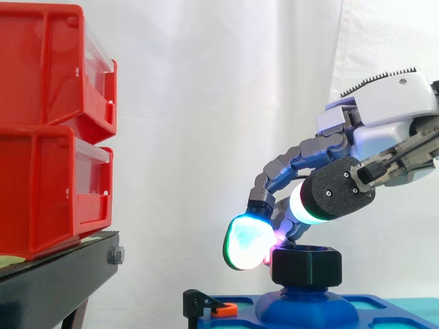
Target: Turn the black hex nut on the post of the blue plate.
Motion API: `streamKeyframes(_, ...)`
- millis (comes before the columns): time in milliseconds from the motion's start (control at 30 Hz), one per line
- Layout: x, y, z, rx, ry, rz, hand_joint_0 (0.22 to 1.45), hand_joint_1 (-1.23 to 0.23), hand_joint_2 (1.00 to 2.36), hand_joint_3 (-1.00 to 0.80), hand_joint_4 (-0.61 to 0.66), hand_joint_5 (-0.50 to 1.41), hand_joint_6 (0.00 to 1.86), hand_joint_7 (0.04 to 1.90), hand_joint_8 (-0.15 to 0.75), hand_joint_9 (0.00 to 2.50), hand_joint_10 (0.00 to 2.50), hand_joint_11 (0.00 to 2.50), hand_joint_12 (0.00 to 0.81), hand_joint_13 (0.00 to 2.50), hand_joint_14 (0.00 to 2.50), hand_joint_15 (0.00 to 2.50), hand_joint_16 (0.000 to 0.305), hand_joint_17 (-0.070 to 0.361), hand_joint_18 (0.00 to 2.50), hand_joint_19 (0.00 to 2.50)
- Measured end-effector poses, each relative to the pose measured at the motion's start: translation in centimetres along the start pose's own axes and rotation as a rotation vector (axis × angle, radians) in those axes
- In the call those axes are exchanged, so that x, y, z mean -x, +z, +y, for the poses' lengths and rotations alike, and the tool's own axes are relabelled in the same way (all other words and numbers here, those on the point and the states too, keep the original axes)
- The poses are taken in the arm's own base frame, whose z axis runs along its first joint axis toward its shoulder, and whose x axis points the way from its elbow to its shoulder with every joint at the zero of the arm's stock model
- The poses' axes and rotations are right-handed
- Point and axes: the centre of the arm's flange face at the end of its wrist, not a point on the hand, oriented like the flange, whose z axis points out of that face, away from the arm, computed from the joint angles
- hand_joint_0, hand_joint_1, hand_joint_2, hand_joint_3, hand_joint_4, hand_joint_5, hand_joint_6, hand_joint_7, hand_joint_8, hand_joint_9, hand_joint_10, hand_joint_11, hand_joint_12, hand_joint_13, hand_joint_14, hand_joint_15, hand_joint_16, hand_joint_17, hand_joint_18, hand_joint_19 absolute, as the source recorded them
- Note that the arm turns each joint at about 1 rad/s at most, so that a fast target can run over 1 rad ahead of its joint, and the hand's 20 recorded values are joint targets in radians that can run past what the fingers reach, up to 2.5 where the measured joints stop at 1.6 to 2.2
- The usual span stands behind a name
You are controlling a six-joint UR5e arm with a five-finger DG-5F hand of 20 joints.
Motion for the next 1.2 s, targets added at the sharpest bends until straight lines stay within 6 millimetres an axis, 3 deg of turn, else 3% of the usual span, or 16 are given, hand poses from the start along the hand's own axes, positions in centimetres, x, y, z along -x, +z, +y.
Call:
streamKeyframes(700,0.2,-0.1,-0.7,-0.003,-0.004,0.019,0.51,-0.48,1.00,-0.50,0.23,-0.17,0.50,0.82,0.309,0.69,0.00,0.04,0.386,0.39,0.00,0.03,0.052,0.118,0.05,0.13)
streamKeyframes(1200,1.7,0.1,-2.0,0.019,0.004,0.015,0.51,-0.48,1.00,-0.50,0.23,-0.18,0.50,0.82,0.307,0.69,0.00,0.05,0.388,0.43,0.00,0.05,0.053,0.119,0.09,0.13)
